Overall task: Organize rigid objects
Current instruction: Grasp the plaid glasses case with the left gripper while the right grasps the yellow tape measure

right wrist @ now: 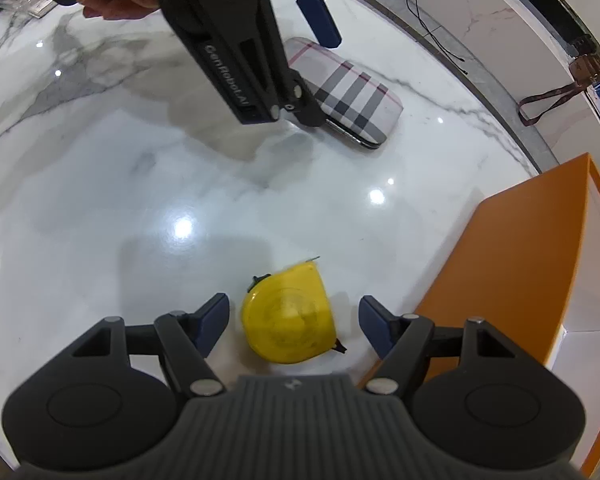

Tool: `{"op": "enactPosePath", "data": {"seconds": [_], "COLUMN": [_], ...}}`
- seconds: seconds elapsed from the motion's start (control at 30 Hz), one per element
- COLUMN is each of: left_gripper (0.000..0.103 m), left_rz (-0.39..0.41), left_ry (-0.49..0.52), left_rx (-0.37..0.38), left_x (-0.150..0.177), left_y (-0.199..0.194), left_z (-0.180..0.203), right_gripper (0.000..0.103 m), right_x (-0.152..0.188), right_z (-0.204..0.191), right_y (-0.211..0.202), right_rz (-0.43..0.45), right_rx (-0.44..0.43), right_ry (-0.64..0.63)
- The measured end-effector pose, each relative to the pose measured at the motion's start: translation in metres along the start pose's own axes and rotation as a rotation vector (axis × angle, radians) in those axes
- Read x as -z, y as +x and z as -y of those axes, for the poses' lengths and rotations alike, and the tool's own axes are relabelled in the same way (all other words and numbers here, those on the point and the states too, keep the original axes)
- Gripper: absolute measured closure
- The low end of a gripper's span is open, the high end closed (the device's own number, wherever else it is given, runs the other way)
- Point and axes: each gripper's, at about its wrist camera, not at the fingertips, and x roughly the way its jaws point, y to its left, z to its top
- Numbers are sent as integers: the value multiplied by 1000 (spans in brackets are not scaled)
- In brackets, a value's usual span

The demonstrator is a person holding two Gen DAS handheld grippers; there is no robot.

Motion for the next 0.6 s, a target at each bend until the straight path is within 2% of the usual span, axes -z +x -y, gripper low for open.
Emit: {"op": "enactPosePath", "data": {"seconds": [0.23, 0.37, 0.5, 0.53, 0.6], "left_gripper": [15, 14, 24, 24, 24], "left_rz": [-15, -11, -14, -11, -3], "left_ry": [-2, -59, -131, -134, -150], "left_rx": [-4, 18, 34, 26, 17], "left_x": [1, 4, 8, 9, 15], "left_y": [6, 7, 4, 2, -2], "left_z": [0, -5, -7, -5, -2], "right_gripper": [31, 31, 38, 46, 48], "right_x": [0, -2, -3, -3, -4], "right_z": [-1, 1, 4, 4, 2], "right_y": [8, 10, 10, 10, 8], "right_rz": [-24, -24, -21, -20, -17], "right_rx": [-34, -47, -72, -80, -104], "right_ry": [-5, 10, 26, 28, 31]}}
